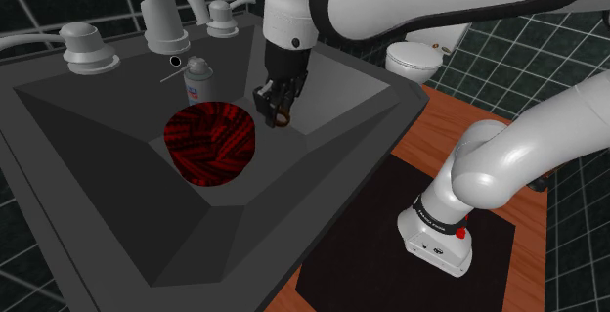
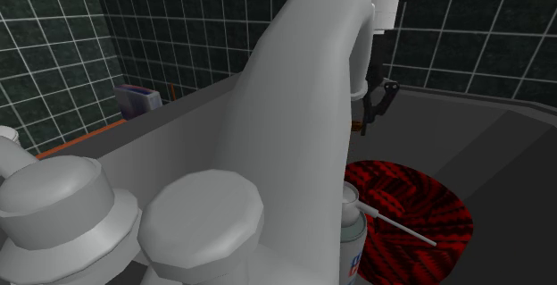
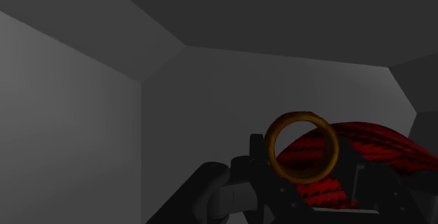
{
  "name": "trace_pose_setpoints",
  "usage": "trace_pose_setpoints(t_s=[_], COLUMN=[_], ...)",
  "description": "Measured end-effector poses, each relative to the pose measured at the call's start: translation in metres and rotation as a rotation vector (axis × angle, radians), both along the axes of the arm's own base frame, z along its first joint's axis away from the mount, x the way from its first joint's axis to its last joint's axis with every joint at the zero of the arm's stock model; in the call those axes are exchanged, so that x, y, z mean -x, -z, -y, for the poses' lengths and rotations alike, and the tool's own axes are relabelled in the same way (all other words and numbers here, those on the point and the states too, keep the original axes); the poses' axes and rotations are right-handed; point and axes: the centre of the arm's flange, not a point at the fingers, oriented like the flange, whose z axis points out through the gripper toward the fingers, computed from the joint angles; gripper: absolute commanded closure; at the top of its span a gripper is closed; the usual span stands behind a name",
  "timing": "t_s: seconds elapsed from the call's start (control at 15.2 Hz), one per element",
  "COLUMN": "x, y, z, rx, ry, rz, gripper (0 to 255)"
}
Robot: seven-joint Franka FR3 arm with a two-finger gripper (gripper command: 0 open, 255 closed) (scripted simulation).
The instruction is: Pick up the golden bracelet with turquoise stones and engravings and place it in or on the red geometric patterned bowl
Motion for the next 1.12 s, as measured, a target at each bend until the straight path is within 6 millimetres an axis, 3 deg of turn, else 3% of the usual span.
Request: trace_pose_setpoints(t_s=[0.53, 1.12], x=[-0.003, -0.073], y=[-0.038, -0.045], z=[-0.004, -0.089], rx=[0.000, 0.001], ry=[0.000, -0.002], rz=[0.000, 0.000], gripper=[255, 255])
